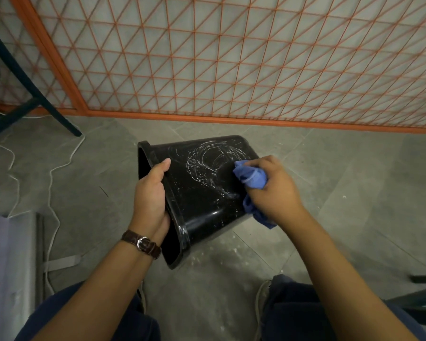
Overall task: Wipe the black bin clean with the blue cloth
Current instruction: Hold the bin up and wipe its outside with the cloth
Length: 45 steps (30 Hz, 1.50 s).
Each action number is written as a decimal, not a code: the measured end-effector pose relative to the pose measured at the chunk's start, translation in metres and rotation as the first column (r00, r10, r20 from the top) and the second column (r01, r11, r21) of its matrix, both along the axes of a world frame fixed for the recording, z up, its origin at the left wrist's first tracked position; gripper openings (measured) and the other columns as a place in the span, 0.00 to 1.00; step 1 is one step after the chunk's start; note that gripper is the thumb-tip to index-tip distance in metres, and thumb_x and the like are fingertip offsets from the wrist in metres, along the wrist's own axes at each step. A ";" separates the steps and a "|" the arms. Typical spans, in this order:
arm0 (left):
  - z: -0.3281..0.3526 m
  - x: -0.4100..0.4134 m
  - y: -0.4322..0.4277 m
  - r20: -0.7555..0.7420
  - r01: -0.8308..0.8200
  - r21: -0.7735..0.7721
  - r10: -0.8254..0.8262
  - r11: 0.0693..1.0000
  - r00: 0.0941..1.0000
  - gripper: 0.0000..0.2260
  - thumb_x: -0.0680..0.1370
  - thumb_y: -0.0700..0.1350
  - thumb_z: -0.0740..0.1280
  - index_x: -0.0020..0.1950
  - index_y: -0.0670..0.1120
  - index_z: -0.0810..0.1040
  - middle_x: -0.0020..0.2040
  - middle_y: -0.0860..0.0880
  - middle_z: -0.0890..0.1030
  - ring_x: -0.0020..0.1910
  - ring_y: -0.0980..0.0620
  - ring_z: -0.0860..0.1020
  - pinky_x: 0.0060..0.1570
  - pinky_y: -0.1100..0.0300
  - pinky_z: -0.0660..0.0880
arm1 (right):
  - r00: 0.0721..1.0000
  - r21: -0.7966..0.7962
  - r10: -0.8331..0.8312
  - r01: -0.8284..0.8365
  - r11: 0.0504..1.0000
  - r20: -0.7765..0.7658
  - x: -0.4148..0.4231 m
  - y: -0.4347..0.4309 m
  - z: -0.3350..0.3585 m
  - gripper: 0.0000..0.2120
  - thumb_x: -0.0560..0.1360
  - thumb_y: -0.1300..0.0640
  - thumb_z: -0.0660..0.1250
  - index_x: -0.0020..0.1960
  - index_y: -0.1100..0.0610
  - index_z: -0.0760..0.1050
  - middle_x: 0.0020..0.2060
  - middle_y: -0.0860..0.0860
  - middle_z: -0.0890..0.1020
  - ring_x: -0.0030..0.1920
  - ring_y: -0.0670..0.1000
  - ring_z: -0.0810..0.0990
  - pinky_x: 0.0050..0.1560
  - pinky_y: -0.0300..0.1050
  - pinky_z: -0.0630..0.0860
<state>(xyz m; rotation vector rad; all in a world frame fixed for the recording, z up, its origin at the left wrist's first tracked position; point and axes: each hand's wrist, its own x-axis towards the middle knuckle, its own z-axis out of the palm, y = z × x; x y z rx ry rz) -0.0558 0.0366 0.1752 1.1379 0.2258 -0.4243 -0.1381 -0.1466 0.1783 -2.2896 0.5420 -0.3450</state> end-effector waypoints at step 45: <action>-0.013 0.000 -0.008 -0.023 0.035 -0.125 -0.038 0.992 0.999 0.18 0.76 0.51 0.65 0.59 0.40 0.79 0.57 0.39 0.81 0.56 0.41 0.80 0.61 0.43 0.73 | 0.958 0.042 0.156 -0.171 0.984 0.241 -0.001 0.023 -0.005 0.11 0.63 0.61 0.68 0.44 0.51 0.80 0.44 0.41 0.77 0.47 0.39 0.77 0.47 0.32 0.72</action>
